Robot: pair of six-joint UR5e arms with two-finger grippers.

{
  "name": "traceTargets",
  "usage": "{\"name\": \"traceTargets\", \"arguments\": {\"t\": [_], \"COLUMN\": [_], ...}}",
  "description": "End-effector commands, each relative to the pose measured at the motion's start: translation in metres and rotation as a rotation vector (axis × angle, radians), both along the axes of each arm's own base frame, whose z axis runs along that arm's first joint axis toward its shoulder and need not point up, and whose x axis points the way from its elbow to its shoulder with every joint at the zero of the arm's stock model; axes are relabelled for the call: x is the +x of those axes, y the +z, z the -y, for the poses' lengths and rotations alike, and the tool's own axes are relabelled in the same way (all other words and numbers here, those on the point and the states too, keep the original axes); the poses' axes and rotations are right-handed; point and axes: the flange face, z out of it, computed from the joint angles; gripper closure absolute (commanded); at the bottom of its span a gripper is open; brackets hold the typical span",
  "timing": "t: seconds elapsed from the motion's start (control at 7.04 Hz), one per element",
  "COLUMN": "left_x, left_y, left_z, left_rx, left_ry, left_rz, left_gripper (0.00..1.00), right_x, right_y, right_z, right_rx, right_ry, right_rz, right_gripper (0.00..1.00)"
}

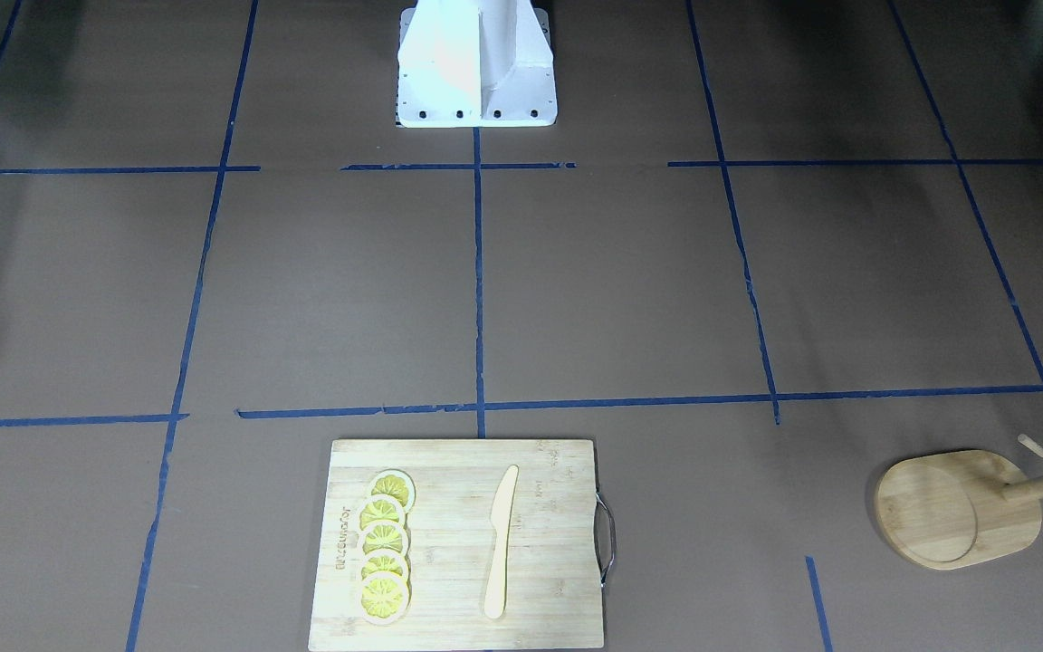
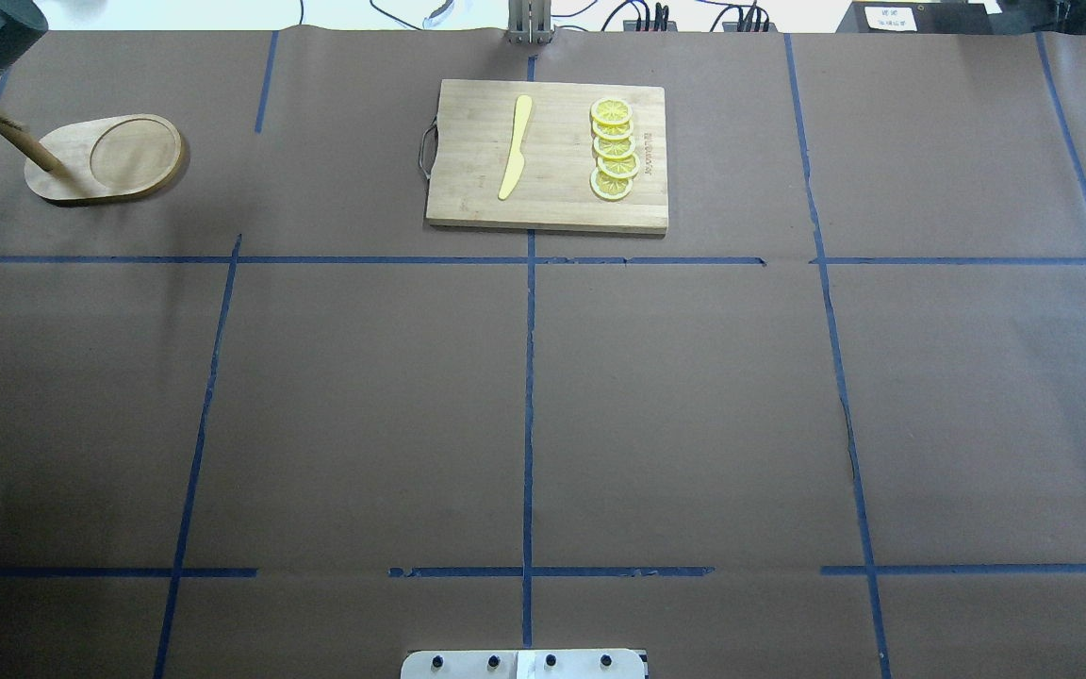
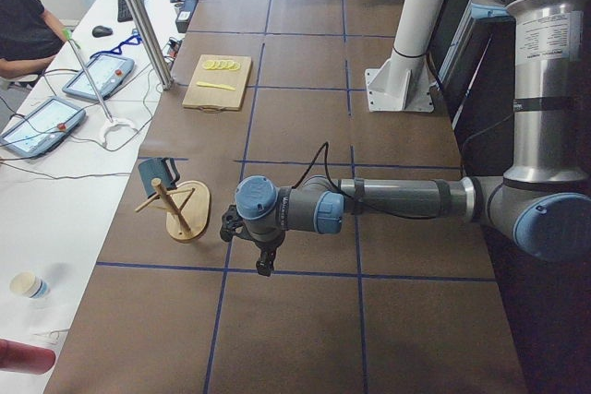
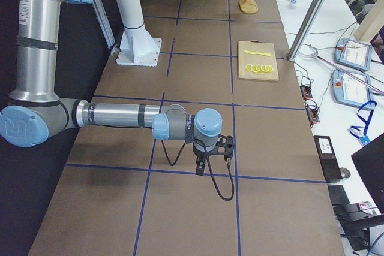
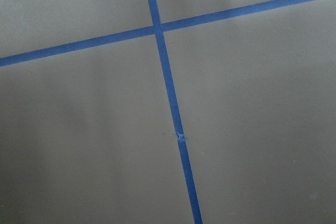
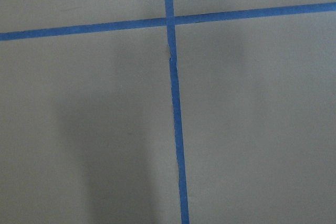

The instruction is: Hang cup on storage rack

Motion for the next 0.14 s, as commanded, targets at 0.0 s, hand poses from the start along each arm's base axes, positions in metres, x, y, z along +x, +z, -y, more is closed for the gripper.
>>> {"name": "traceTargets", "arguments": {"t": [0.0], "left_x": [-0.0022], "left_y": [-0.019], "left_z": [0.0003], "left_rx": [0.038], "left_ry": [-0.005], "left_rz": [-0.001], "left_gripper": [0.0], "right_x": [-0.0001], "right_y": [0.0017], "right_z": [-0.0002], "right_rx": [-0.008], "right_ry": [0.004], "right_rz": [0.0], "right_gripper": [0.0]}}
